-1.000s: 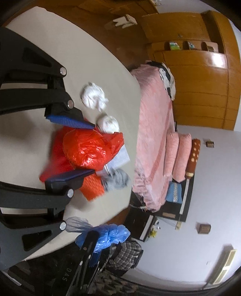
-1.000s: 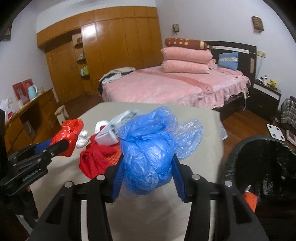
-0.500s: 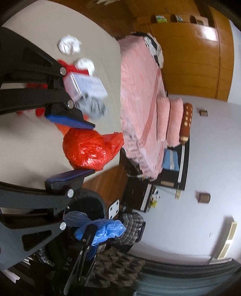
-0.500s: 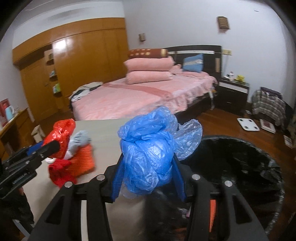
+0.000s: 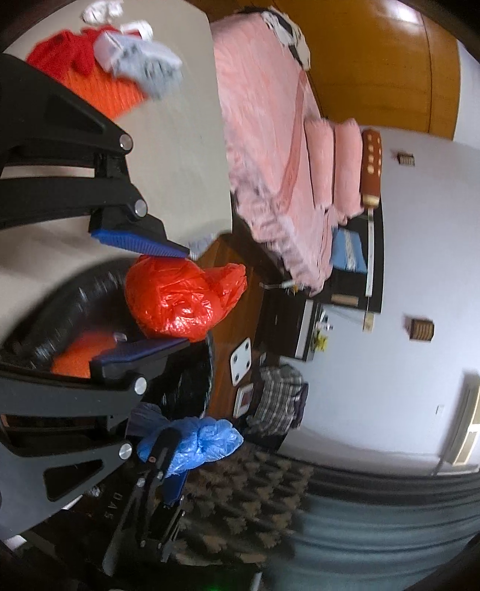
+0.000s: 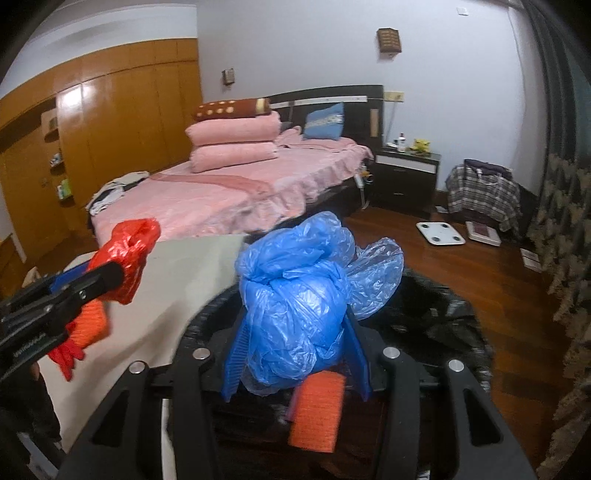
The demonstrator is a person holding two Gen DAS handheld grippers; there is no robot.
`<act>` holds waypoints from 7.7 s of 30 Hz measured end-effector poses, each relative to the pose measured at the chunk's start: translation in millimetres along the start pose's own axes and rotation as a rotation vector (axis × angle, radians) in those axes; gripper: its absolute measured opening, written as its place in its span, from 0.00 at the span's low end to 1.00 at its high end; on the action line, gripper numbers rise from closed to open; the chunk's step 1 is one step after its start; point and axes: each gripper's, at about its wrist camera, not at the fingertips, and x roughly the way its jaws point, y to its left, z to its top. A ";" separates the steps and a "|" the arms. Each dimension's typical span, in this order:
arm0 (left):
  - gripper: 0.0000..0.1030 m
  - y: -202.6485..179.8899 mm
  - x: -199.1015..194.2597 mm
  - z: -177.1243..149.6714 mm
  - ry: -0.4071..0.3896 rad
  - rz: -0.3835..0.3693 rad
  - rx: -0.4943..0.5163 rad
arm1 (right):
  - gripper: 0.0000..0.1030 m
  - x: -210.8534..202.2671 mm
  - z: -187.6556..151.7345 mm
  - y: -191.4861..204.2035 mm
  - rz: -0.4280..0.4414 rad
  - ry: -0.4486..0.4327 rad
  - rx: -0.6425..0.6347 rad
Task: Collect trash
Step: 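Move both bags over the bin and open both tools to release them, then grasp the grey sock with the right tool while the left tool grasps white tissue, then carry the sock and tissue over the bin and open both tools, then move the left tool back toward the white box on the table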
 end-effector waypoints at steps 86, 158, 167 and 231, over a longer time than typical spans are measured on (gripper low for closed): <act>0.34 310.5 -88.6 -63.5 0.121 0.592 -0.320 | 0.94 91.8 -11.0 275.0 0.306 0.006 -0.229; 0.35 89.2 -30.1 21.0 -0.015 0.174 -0.109 | 0.45 17.2 36.5 94.8 0.161 -0.039 -0.063; 0.35 20.6 6.0 31.0 -0.003 0.029 -0.047 | 0.45 3.8 27.7 19.5 0.030 -0.044 0.013; 0.83 216.7 -72.1 -47.3 0.069 0.452 -0.254 | 0.94 84.7 -6.8 211.5 0.252 0.038 -0.193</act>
